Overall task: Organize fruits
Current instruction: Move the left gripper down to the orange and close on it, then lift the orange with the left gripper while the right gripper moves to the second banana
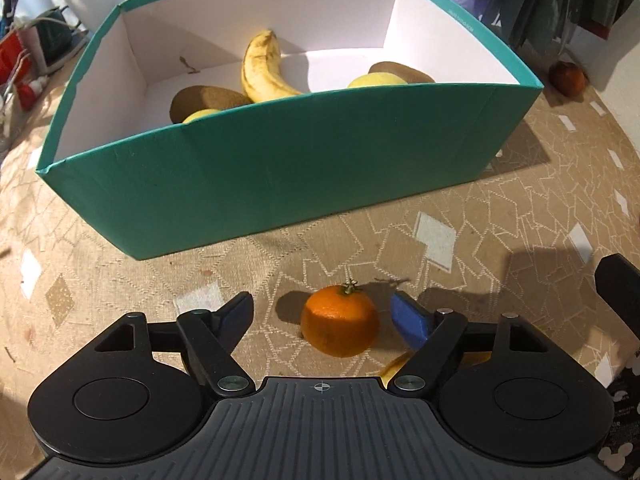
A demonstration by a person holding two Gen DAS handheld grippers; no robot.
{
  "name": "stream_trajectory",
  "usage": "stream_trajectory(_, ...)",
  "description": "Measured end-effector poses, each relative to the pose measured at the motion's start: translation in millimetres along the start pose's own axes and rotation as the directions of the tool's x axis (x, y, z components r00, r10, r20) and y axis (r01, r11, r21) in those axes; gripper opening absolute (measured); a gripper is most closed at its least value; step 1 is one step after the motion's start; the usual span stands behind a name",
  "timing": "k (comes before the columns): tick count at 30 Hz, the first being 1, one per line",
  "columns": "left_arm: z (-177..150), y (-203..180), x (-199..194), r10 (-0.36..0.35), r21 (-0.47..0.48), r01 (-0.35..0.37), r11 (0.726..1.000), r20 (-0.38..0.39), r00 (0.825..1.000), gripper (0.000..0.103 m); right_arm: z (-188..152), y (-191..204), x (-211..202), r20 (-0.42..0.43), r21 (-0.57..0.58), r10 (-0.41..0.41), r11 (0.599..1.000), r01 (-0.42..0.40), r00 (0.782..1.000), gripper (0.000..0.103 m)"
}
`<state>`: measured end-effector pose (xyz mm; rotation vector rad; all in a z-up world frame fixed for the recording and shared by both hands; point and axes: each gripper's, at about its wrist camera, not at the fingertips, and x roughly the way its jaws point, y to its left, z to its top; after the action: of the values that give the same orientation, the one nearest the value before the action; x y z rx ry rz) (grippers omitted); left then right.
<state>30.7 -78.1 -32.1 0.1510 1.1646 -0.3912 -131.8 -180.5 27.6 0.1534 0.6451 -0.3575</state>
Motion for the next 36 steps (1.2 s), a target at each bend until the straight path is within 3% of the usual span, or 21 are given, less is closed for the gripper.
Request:
stream_trajectory(2, 0, -1, 1, -0.002, -0.003, 0.002, 1.0, 0.0, 1.0, 0.077, 0, -2, 1, -0.002, 0.005, 0.0, 1.0, 0.0, 1.0, 0.087)
stream_trajectory(5, 1, -2, 6, -0.003, -0.011, 0.003, 1.0, -0.019, 1.0, 0.061, 0, -5, 3, -0.009, 0.013, 0.004, 1.0, -0.003, 1.0, 0.087)
stream_trajectory(8, 0, -2, 12, -0.008, -0.027, 0.007, 1.0, -0.051, 0.999, 0.056, 0, -7, 4, -0.01, 0.013, 0.007, 1.0, -0.007, 1.0, 0.087)
stream_trajectory(14, 2, -6, 13, -0.008, -0.02, 0.007, 1.0, -0.031, 0.999, 0.047, 0, -10, 6, -0.016, 0.013, 0.011, 1.0, -0.011, 1.0, 0.087)
stream_trajectory(26, 4, -7, 15, -0.013, -0.004, 0.013, 1.0, 0.0, 1.0, 0.047, 1, -10, 7, -0.026, 0.011, 0.013, 1.0, -0.012, 1.0, 0.087)
stream_trajectory(29, 3, -9, 15, -0.027, 0.008, 0.027, 1.0, 0.007, 1.0, 0.053, 0, -10, 8, -0.03, 0.018, 0.015, 1.0, -0.015, 0.999, 0.087)
stream_trajectory(36, 2, -9, 16, -0.034, 0.026, 0.034, 0.999, 0.027, 0.999, 0.056, 0, -10, 9, -0.037, 0.029, 0.016, 0.999, -0.015, 0.999, 0.087)
